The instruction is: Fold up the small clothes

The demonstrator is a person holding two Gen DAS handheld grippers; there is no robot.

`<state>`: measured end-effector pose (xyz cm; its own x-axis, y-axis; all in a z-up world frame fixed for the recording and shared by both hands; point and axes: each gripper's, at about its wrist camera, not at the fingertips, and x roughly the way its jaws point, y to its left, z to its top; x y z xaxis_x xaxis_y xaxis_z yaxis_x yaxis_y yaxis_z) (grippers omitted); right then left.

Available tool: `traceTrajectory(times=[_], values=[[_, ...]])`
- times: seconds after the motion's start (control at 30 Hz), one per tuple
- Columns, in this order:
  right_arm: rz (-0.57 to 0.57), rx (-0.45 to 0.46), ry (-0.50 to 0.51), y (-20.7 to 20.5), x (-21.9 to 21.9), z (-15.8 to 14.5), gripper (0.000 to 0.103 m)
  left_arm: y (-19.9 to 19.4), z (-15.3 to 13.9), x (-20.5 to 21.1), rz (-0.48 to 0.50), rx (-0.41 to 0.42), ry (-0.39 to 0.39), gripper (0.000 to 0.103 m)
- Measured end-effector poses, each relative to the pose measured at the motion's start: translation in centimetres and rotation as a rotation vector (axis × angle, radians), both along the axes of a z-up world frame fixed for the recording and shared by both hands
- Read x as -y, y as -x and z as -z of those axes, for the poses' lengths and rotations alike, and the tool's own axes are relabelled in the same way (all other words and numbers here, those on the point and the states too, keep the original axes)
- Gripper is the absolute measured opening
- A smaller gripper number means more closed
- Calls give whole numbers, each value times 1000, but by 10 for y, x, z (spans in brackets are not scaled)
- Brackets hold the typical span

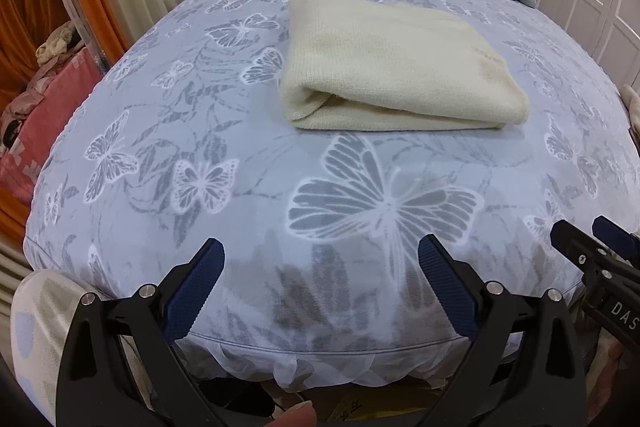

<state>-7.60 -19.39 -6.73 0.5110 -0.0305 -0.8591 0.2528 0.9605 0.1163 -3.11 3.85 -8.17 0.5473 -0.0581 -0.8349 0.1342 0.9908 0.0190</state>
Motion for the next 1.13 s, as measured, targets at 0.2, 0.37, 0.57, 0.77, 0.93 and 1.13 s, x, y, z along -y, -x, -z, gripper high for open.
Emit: traceTrajectory(times=[0.2,0.37,0.57,0.77,0.93,1.13], values=[[-17,1,17,1,-6,1,75,2,0,4,17,10,-11,95],[-21,0,20,1,-9,1,75,2,0,5,14,11,-19,95],[-21,0,19,0,-8,2,75,2,2,2,2,6,-22,95],[-25,1,18,2,-10,1,75,6,5,6,19,15,-43,95],[-28,2,15,3,-15,1,75,8,3,10,35,22,-34,95],[-34,12,15,4,-19,0,76,7,5,13,45,1,-18,95]])
